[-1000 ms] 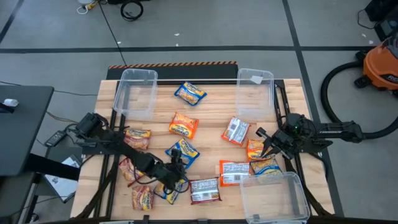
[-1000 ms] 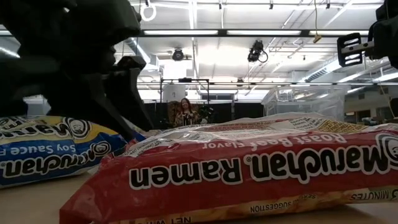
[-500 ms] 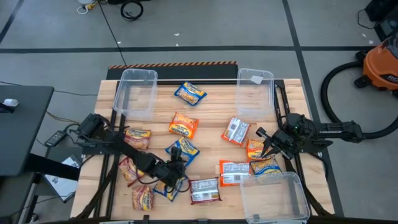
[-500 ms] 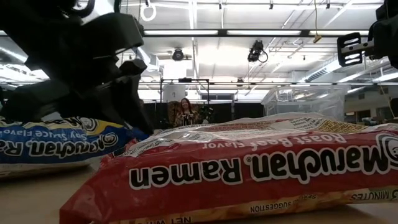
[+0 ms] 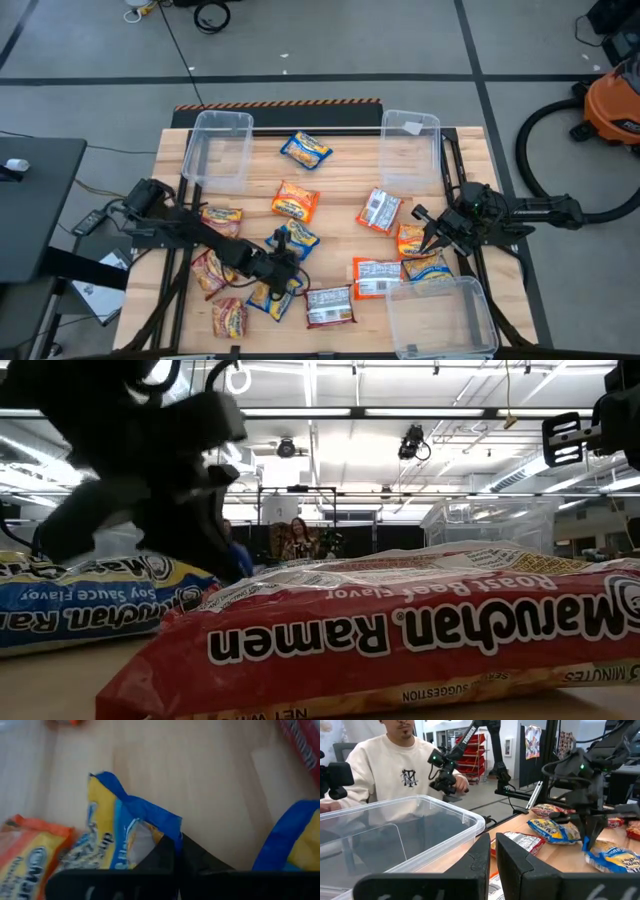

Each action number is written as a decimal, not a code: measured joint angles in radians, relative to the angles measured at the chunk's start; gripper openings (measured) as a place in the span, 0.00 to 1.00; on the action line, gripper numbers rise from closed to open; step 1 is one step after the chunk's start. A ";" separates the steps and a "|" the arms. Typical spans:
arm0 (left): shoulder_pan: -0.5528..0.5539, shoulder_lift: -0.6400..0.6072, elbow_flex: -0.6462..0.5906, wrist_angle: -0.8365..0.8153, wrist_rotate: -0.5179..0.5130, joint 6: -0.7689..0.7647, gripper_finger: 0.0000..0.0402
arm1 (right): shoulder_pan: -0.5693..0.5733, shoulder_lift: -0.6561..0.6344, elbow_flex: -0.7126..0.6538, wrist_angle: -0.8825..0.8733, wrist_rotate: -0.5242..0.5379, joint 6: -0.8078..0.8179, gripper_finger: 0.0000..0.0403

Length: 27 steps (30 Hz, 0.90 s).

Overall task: Sort Maruchan noodles
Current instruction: Put the blue noodle pack into the top left transparent bin

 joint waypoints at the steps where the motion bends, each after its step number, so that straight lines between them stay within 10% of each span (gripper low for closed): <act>1: 0.000 -0.022 0.000 -0.003 -0.005 -0.001 0.01 | 0.000 0.000 0.000 0.000 0.000 0.000 0.09; 27: 0.161 -0.618 0.002 -0.155 -0.147 0.124 0.00 | 0.000 0.000 0.000 0.461 0.025 0.046 0.09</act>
